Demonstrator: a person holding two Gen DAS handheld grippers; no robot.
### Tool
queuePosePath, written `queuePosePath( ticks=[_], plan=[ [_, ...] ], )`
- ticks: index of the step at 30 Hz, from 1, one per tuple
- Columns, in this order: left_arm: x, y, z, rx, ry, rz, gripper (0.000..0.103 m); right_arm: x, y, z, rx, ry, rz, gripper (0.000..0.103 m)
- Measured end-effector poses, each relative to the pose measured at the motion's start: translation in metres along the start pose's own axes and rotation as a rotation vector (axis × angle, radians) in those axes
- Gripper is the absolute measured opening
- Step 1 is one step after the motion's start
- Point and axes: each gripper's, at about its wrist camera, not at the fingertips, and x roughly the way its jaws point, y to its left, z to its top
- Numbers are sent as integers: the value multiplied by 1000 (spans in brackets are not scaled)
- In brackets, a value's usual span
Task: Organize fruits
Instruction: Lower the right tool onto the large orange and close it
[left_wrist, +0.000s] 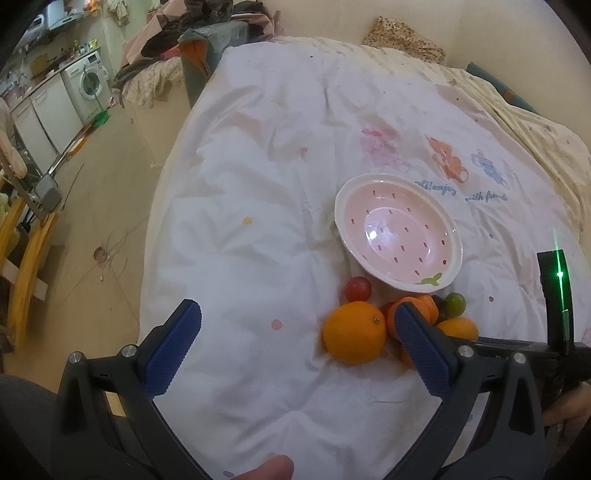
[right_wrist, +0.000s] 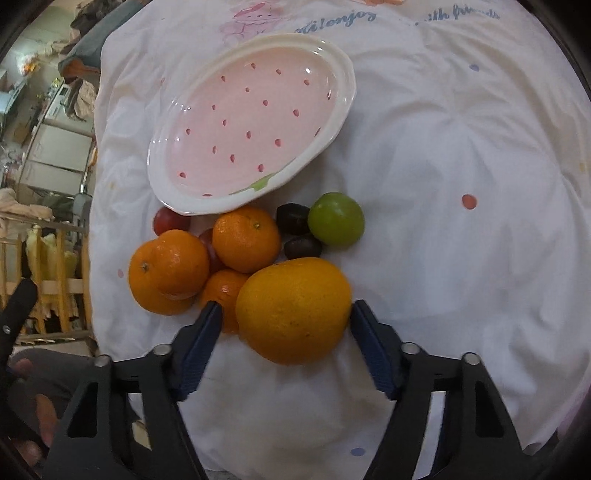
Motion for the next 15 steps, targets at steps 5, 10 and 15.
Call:
queuePosePath(
  ticks=[5,10,15],
  plan=[
    [2,-7,-2,39,-3,9,103,-10,-6,-5,-1,-13,17,62],
    [5,-8,-2,49,24,9,103,-38,-12,-13,16,-74,58,62],
    [18,-11,-9,81,113,-33,102,-72,-20,-18,29,-179,97,61]
  ],
)
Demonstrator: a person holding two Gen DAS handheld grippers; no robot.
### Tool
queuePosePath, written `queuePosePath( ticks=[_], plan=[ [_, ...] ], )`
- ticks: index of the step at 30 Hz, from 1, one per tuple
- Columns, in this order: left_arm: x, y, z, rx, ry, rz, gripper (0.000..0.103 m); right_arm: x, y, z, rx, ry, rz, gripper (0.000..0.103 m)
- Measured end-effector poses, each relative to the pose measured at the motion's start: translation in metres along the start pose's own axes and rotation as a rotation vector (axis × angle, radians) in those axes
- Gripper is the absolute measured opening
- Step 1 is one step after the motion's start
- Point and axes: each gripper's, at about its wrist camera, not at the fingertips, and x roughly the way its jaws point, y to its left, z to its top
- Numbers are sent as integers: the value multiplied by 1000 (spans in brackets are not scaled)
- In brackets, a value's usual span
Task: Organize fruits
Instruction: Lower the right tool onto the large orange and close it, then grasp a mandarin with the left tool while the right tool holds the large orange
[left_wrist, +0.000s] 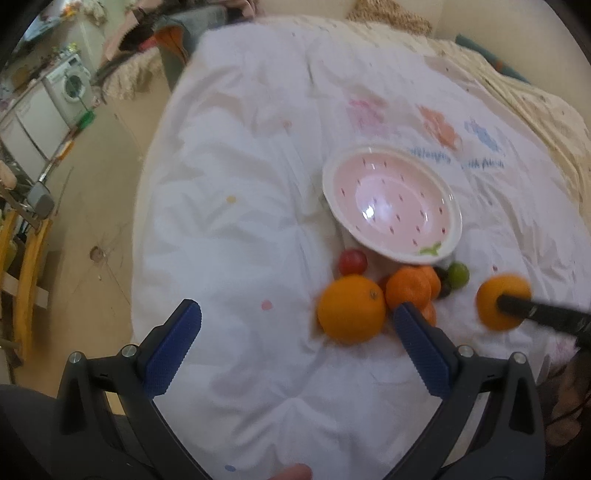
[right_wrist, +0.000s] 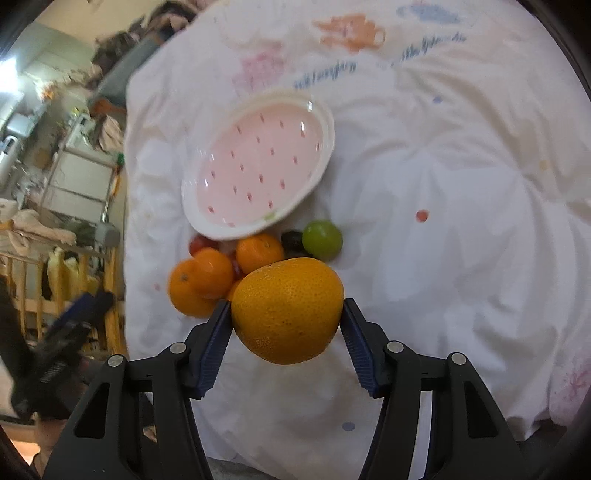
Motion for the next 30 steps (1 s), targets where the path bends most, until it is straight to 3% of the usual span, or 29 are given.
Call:
queuePosePath(
  ticks=[5,11,16,21,26,30],
  plan=[
    [12,-16,-5,90,106,-61,101,-18,-5,7,49,-64,54,61],
    [38,-35,-9,202,242,-71,98,-29,-3,15,61,-116,83,62],
    [56,-53,-4,278,264,-54,93,-31,-4,18,80,-112,113,61],
    [80,-76,-2,415,304,14,88,-30,-1,20,72,-106,121,61],
    [92,-83,-3,447,329,43,66,-27,-1,23,65,-99,114,61],
    [96,-80,0,428,334,46,63,-28,1,22,56,-106,116,61]
  ],
)
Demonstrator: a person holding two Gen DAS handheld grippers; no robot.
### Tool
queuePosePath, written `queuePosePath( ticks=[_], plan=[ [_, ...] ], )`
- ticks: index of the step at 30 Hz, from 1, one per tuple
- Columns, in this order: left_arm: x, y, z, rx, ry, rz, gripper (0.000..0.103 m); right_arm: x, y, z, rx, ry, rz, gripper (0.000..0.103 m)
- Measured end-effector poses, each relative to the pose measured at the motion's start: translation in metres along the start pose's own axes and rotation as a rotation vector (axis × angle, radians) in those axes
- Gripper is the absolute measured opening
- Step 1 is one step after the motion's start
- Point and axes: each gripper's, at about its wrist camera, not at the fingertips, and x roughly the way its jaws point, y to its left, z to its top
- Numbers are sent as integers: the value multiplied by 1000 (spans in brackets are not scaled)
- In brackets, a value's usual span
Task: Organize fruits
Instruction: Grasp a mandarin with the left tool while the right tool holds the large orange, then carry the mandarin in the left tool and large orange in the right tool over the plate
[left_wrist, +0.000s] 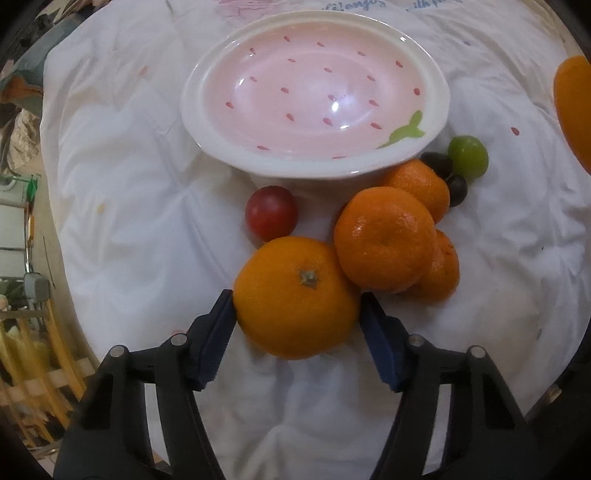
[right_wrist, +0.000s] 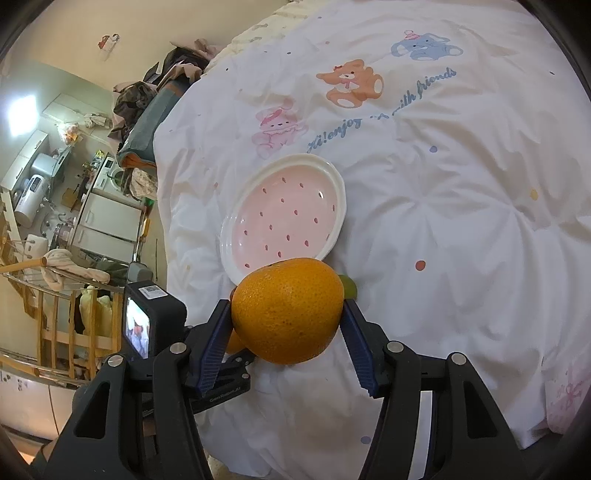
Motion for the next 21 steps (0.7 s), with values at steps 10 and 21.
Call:
queuePosePath(
  ticks=[10,21],
  plan=[
    [-19,31,-15,-83,-7,-70,59,-3,0,-1,9,0,1,61],
    [-102,78,-50,-234,-206,-129,59,-10,-3,-2,14,-22,-16,61]
  ],
)
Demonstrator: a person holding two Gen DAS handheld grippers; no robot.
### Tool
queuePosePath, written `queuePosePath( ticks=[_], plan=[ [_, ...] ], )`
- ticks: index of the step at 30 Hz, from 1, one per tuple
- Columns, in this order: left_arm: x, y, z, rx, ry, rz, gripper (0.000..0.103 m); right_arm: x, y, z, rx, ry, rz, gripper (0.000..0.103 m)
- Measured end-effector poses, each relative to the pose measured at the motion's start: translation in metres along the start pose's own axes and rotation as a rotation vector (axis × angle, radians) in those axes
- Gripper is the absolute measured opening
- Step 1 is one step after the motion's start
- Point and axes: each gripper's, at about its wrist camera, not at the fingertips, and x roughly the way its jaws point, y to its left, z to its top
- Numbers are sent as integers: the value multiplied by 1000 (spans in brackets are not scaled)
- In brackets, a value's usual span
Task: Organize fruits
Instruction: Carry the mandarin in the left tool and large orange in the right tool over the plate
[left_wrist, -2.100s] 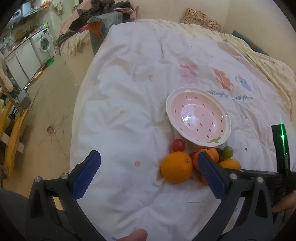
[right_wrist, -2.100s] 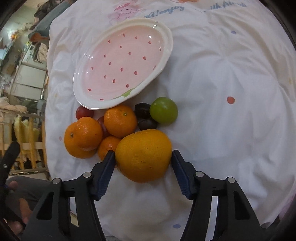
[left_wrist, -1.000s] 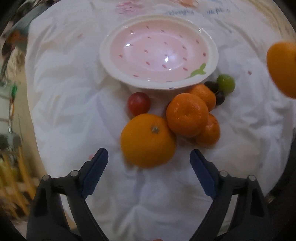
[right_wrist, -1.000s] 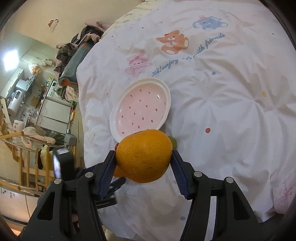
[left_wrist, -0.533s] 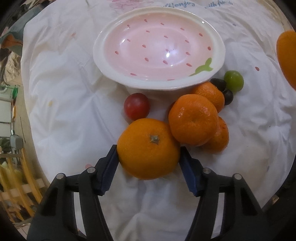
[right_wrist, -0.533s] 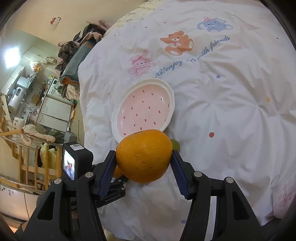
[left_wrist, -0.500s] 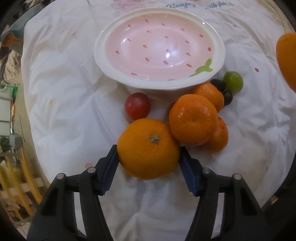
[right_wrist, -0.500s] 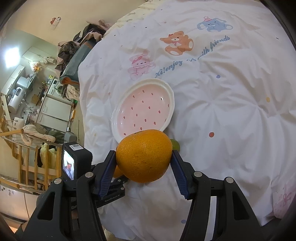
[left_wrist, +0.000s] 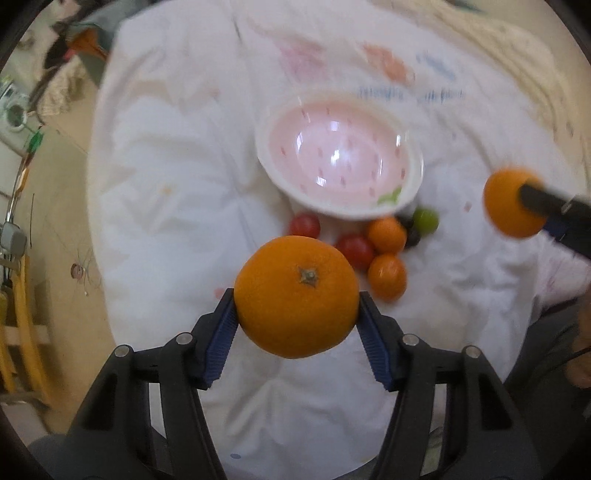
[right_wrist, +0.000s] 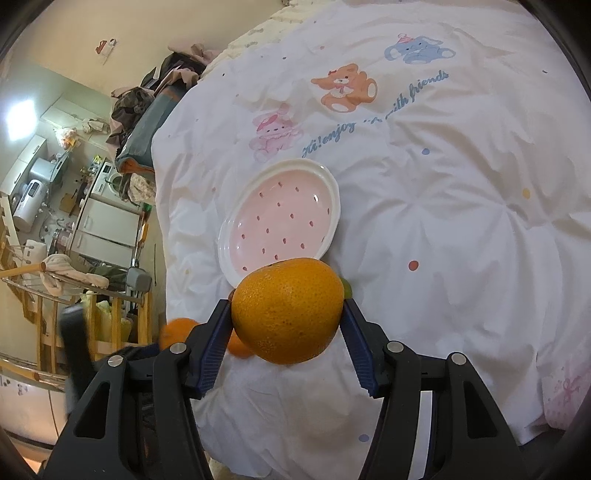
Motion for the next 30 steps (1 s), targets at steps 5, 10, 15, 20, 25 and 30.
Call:
queuePosePath(
  ticks=[5,10,15,20,25,30],
  plan=[
    [-27,2,11,-31,-136,-3,59,-4,0,0,-2,-24,3,61],
    [-25,3,32,-66,-190,-38,59,-6,-1,7,-7,-50,2,61],
    [-14,5,56,-79,-200,-55,59,-3,-2,28,6,-70,-8,61],
    [-1,5,81,-68,-207,-60,59,6,-6,50,43,-74,15,61],
    [11,8,105,-82,-214,-41,59,22,-1,73,11,-75,-7,61],
    [31,8,125,-106,-193,-54,59,44,0,98,-24,-61,-31,61]
  ],
)
